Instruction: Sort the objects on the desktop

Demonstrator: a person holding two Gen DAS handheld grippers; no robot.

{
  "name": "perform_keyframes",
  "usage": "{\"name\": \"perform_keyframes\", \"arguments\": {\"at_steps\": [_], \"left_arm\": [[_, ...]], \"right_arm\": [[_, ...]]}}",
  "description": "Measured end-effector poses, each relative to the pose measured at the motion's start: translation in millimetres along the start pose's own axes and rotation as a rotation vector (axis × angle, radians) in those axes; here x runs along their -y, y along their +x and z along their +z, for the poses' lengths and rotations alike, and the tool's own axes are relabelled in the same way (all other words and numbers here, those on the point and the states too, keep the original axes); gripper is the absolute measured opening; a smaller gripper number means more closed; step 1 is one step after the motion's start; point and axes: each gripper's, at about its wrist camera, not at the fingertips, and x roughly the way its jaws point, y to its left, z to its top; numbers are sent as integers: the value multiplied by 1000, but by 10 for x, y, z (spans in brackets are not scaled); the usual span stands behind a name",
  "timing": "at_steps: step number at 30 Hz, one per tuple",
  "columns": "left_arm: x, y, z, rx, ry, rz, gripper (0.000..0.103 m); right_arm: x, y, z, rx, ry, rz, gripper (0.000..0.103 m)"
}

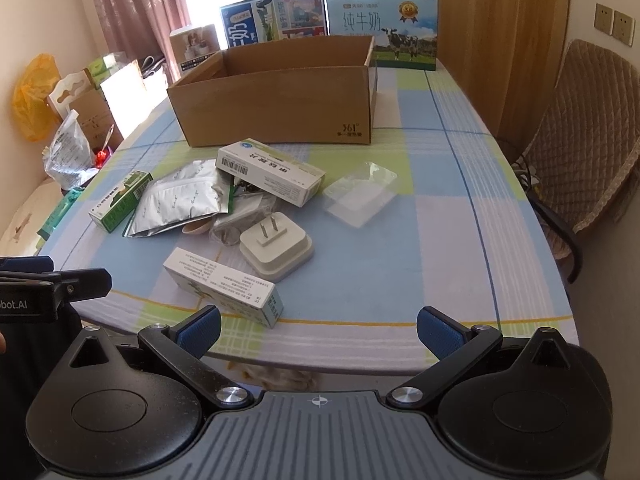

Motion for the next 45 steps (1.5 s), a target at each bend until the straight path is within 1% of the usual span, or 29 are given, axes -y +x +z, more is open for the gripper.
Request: {"name": "perform_keyframes", "arguments": {"at_steps": [3,5,8,13,15,18,20,22,23,26,27,30,32,35,37,38,39,40,42,44,45], "left_arm": [[15,5,26,3,31,-11,102],[22,21,51,3,57,-12,102],[35,66,69,-7,97,-29,102],[95,148,95,-26,200,-51,102],[99,173,121,-27,229,-55,102],[69,197,175,-28,261,-61,102],[41,213,210,-29,288,-60,102],[1,225,241,-31,324,-54,102],[-21,232,255,-32,340,-52,102],[-91,241,290,-33,384,-61,102],[-113,242,301,-32,398,-67,102],[-186,252,337,-33,436,-82,102],[-232,261,362,-30,468,-82,102],[-318,297,404,-33,510,-73,102],[-399,332,444,-34,531,-54,102],[-442,347,466,-34,536,-44,102],[-494,362,492,-33,538,-36,102],[-548,377,518,-33,537,-31,102],[-649,410,563,-35,536,-24,102],[-744,456,603,-39,542,-12,102],[-783,478,619,-40,548,-5,102]], "right_arm": [[-7,-36,11,45,-34,-26,101],[18,-24,17,62,-42,-29,101],[55,51,40,43,-40,-9,101],[41,157,102,6,-92,8,101],[22,180,125,2,-126,32,101],[-39,200,161,12,-193,46,101],[-84,212,193,19,-234,85,101],[-148,251,223,12,-285,136,101],[-200,267,225,22,-326,163,101],[-339,273,174,112,-454,195,101],[-390,290,169,121,-495,209,101],[-540,384,166,102,-614,249,101],[-627,448,166,89,-685,260,101],[-726,573,183,62,-772,273,101],[-775,677,193,41,-813,285,101],[-802,738,200,26,-836,293,100],[-828,791,210,10,-860,299,93],[-851,841,214,-10,-881,308,80],[-895,948,231,-52,-912,325,70],[-930,1047,234,-85,-947,349,68],[-946,1096,224,-102,-972,353,65]]}}
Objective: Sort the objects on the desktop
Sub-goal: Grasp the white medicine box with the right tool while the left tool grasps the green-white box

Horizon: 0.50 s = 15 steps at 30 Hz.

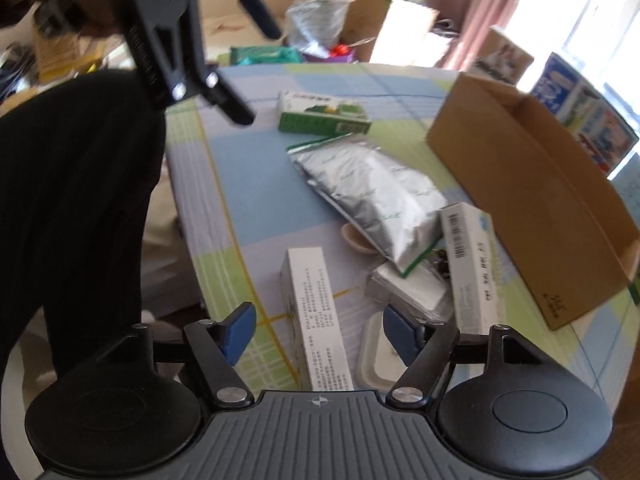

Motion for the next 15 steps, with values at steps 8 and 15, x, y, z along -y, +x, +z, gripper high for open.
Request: {"name": "perform_keyframes", "arguments": {"at_steps": [8,15], "left_arm": [[-304,198,9,-3,34,13,102],[-470,430,-43,-25,51,-1,102]], "right_arm": [[76,439,34,-134,-93,61,48],[181,717,64,-212,-78,108,34]]}}
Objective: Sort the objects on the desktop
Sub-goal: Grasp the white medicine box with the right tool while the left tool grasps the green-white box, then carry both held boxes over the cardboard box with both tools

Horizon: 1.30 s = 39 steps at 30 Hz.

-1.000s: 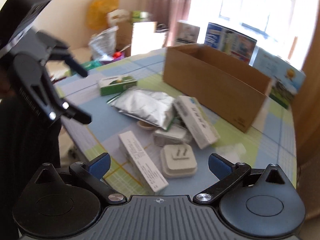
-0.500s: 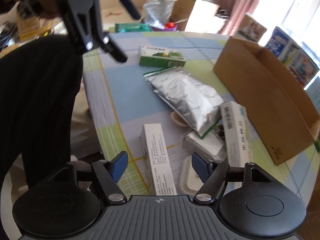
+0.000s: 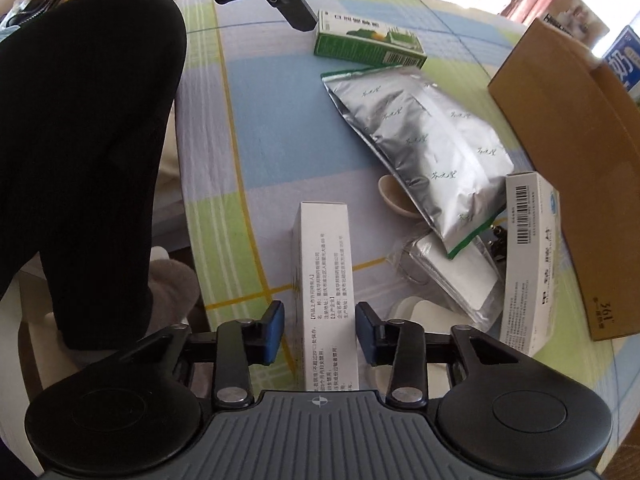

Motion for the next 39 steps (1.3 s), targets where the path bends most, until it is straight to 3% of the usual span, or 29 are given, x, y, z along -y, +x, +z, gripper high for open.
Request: {"name": "perform_keyframes", "arguments": {"at_steps": [4,16,20,32,39], "left_arm": [[-79,84,-48,-5,-6,-5,102],[-288,346,-15,-16,4,-29,102],[-442,508,39,-46,-10,-59,85],[-572,958,52,-135,-40,-101,58],[-563,960,44,-163,-73,-77,53]], "right_arm": [[72,108,69,-25,26,28,23],[197,178,280,-23,16,39,23],[271,223,367,-25,24,27,23],[183,180,257,-32,80,37,23],[147,75,244,-8,105,38,23]]}}
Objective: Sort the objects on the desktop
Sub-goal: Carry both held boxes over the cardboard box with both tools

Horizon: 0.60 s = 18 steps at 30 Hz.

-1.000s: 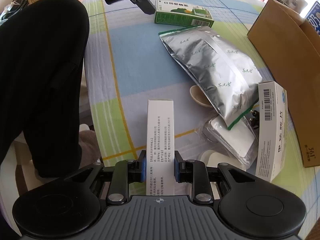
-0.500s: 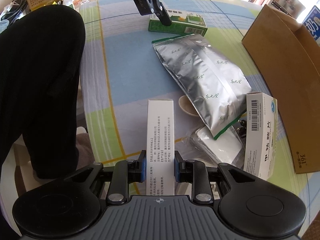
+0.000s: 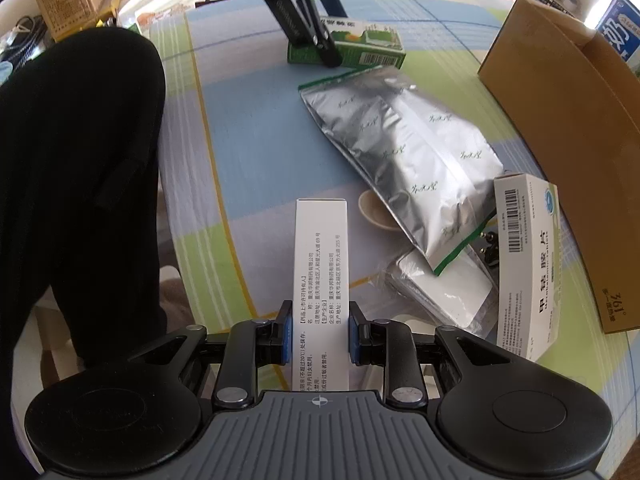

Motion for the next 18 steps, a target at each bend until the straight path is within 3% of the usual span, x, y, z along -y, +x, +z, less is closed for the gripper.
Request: {"name": "perform_keyframes", "arguments": {"at_steps": [18], "left_arm": [[148,-253,-113,-16,-31,34,51]], "right_arm": [[-121,-478,-203,62,114,-74,23]]}}
